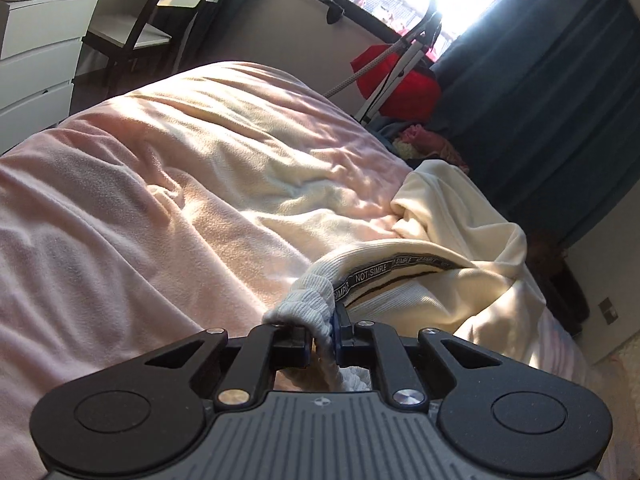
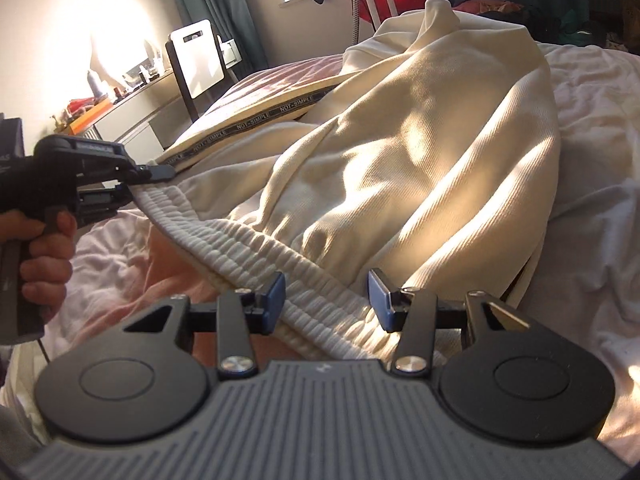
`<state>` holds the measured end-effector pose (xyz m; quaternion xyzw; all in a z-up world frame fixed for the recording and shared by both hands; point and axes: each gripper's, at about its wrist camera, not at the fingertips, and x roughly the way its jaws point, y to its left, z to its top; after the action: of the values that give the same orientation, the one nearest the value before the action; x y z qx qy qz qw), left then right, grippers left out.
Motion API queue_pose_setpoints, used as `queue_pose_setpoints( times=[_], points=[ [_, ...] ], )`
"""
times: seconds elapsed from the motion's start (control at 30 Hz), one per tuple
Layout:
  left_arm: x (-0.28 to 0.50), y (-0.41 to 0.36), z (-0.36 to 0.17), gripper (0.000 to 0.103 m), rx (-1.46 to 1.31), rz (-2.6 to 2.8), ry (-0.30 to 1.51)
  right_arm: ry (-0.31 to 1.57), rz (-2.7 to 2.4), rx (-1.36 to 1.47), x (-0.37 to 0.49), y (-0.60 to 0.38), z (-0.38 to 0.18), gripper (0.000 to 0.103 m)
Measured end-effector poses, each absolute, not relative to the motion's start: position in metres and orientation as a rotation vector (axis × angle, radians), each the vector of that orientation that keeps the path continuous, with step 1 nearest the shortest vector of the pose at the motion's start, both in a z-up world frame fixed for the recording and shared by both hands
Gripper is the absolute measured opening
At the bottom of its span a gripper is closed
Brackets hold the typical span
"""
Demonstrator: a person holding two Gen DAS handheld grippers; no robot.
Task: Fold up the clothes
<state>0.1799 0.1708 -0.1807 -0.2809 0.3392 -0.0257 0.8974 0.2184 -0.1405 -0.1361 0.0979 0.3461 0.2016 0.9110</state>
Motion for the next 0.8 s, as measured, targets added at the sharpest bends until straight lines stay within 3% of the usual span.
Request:
queue_pose_setpoints(
  times=[0.2,0.4,0.5,0.7,0.8],
  points=[
    [0.167,0.168,-0.166,0.012,-0.528,-0.106,0.707,0.658,0.374,0.475,0.194,-0.191,-0.107,0.05],
    [0.15,0.162,-0.15,0.039,-0.453,-0.128,0.719,0.714,0.179,0.654,0.193,-0.238,-0.116,0.054],
    [0.146,0.167,-0.148,0.043,-0.451,-0.138,0.709,0.807,0.156,0.74,0.202,-0.242,-0.137,0.055],
    [0.152,0.152,-0.153,0.05,-0.334,-0.146,0.651,0.861,0.208,0.838,0.208,-0.229,-0.156,0.084],
    [0.156,0.148,-0.157,0.055,-0.325,-0.144,0.663,0.858,0.217,0.843,0.211,-0.224,-0.16,0.083]
  ],
)
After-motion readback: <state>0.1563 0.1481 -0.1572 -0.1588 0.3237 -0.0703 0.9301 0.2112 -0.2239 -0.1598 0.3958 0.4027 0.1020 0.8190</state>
